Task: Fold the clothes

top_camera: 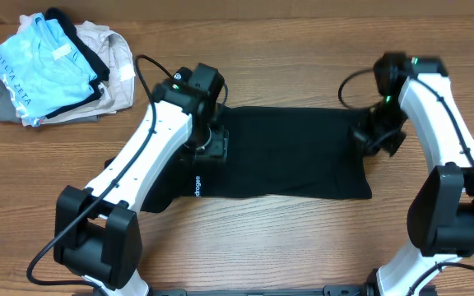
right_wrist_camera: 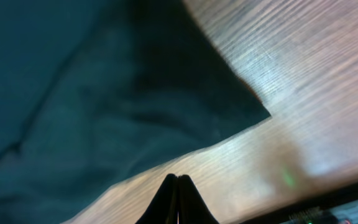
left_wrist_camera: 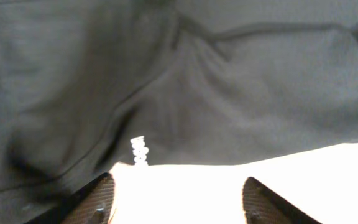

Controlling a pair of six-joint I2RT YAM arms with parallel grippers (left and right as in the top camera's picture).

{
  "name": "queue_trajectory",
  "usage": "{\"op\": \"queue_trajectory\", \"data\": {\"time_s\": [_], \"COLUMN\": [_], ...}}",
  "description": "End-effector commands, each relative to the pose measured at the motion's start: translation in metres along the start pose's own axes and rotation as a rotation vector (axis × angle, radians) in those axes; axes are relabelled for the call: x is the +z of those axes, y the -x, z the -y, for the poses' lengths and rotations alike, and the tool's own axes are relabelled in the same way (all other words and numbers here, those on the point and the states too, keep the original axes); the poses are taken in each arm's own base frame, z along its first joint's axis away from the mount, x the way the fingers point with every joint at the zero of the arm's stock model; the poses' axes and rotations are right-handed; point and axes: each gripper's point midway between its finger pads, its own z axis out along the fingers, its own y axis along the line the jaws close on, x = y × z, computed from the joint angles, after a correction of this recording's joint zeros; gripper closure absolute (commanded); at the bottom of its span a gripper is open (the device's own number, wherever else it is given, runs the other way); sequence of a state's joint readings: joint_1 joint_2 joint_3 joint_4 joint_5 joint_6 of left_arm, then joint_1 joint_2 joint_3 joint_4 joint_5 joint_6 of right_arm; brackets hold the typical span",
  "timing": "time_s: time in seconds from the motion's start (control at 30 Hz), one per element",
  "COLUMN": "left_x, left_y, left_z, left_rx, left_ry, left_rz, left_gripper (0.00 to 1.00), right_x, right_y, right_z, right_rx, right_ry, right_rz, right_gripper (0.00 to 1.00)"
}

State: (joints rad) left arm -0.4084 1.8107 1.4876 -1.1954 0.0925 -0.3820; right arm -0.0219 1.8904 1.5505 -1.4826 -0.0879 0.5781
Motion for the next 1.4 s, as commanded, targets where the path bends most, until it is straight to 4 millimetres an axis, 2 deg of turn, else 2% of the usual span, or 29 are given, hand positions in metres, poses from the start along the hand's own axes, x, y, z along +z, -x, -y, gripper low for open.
{"op": "queue_trajectory", "data": {"time_s": [0.0, 0.07, 0.23, 0.43, 0.53, 0.6, 0.77, 1.07, 1.17, 1.37], "left_x": [0.025, 0.036, 0.061, 0.087, 0.099, 0.103, 0.102, 0.097, 0.096, 0.093], "left_y": [-0.014, -0.016, -0.02, -0.021, -0.023, -0.022, -0.02, 0.011, 0.011, -0.002], "left_z": [0.006, 0.009, 0.007, 0.002, -0.007, -0.021, -0.053, -0.114, -0.124, -0.126], "left_rx": [0.018, 0.018, -0.006, -0.015, -0.027, -0.055, -0.107, -0.221, -0.245, -0.267], "left_ry": [-0.033, -0.061, -0.059, -0.03, 0.009, 0.074, 0.166, 0.227, 0.218, 0.198], "left_rz": [-0.062, -0.071, -0.1, -0.147, -0.173, -0.174, -0.179, -0.087, -0.096, -0.153], "left_gripper": [0.41, 0.57, 0.84, 0.96, 0.96, 0.96, 0.96, 0.93, 0.92, 0.93], "right_x": [0.021, 0.036, 0.058, 0.079, 0.089, 0.095, 0.104, 0.106, 0.106, 0.102], "right_y": [-0.009, -0.011, -0.018, -0.022, -0.023, -0.021, -0.011, 0.005, 0.009, 0.022], "right_z": [0.008, 0.004, 0.009, 0.015, 0.018, 0.021, 0.034, 0.056, 0.062, 0.068], "right_rx": [0.052, 0.023, 0.027, 0.034, 0.048, 0.061, 0.117, 0.2, 0.204, 0.241], "right_ry": [0.012, 0.047, 0.041, 0.034, 0.043, 0.048, 0.069, 0.069, 0.042, 0.059], "right_rz": [-0.003, -0.022, -0.052, -0.062, -0.064, -0.061, -0.054, -0.034, -0.01, 0.012], "right_gripper": [0.96, 0.96, 0.96, 0.91, 0.91, 0.91, 0.84, 0.87, 0.87, 0.86]}}
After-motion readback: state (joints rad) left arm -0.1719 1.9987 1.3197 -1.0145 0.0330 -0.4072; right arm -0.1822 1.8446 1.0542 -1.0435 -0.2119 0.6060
